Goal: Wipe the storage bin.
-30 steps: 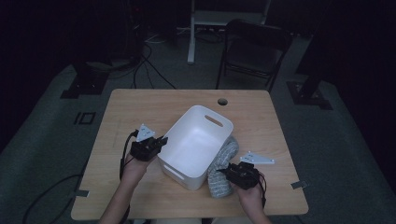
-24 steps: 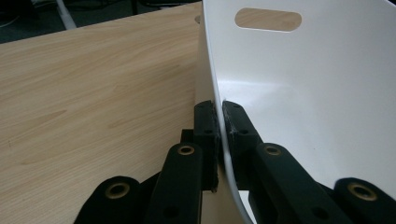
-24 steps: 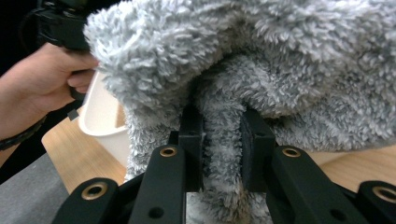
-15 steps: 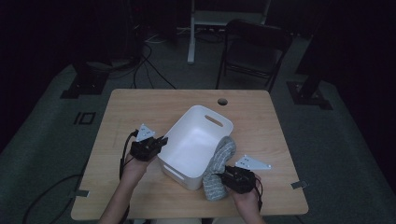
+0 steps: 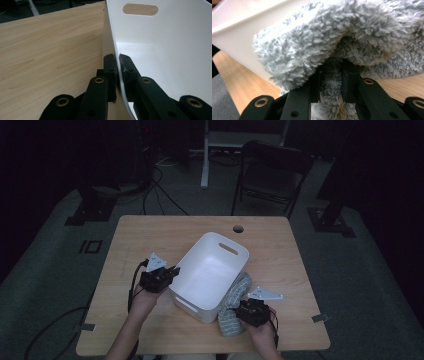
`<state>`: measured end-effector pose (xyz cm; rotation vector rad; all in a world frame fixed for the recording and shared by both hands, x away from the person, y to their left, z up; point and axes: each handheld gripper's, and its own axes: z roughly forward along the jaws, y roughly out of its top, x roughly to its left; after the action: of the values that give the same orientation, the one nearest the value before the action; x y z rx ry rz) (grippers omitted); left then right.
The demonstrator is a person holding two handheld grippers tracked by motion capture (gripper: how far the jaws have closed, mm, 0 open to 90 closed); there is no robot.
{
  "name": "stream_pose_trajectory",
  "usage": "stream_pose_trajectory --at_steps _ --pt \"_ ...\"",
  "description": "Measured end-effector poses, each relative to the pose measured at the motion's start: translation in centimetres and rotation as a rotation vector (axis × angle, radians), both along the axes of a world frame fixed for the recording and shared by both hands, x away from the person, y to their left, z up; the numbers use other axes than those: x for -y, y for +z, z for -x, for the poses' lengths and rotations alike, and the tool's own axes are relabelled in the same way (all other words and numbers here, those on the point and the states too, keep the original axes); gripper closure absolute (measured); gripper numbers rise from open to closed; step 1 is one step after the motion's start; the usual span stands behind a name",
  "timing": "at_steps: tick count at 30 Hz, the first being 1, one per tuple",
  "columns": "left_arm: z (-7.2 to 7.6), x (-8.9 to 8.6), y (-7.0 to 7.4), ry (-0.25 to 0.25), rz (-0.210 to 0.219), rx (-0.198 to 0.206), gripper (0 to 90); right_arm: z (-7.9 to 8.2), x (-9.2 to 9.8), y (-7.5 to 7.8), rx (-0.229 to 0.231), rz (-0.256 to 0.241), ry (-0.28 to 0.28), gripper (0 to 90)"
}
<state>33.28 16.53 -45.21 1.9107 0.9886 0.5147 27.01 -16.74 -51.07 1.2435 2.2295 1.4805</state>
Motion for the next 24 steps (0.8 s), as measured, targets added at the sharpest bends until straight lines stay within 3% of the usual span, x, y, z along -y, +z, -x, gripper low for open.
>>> stream_pose_trajectory --at_steps 10,14,17,19,22,24 --pt "0.0 0.1 0.0 0.002 -0.001 0.003 84.3 -0.8 0.1 -1.2 -0.043 0.025 -0.008 73.0" --pt "0.0 0.1 0.0 0.001 0.003 0.004 83.9 -1.5 0.0 -2.4 -0.075 0.064 -0.015 72.9" --pt "0.0 0.1 0.0 0.006 -0.004 0.005 84.0 -1.9 0.1 -3.1 -0.109 0.057 -0.021 73.5" --pt "0.1 0.1 0.0 0.013 0.0 0.006 84.0 -1.9 0.1 -2.8 -0.115 0.074 -0.021 73.9" --pt "0.1 0.1 -0.1 0.019 0.003 0.007 84.0 -1.4 0.3 -1.9 -0.107 0.051 -0.016 74.2" --pt "0.1 0.1 -0.1 0.024 0.007 0.009 84.1 0.0 0.6 -0.3 -0.063 0.029 0.013 74.4"
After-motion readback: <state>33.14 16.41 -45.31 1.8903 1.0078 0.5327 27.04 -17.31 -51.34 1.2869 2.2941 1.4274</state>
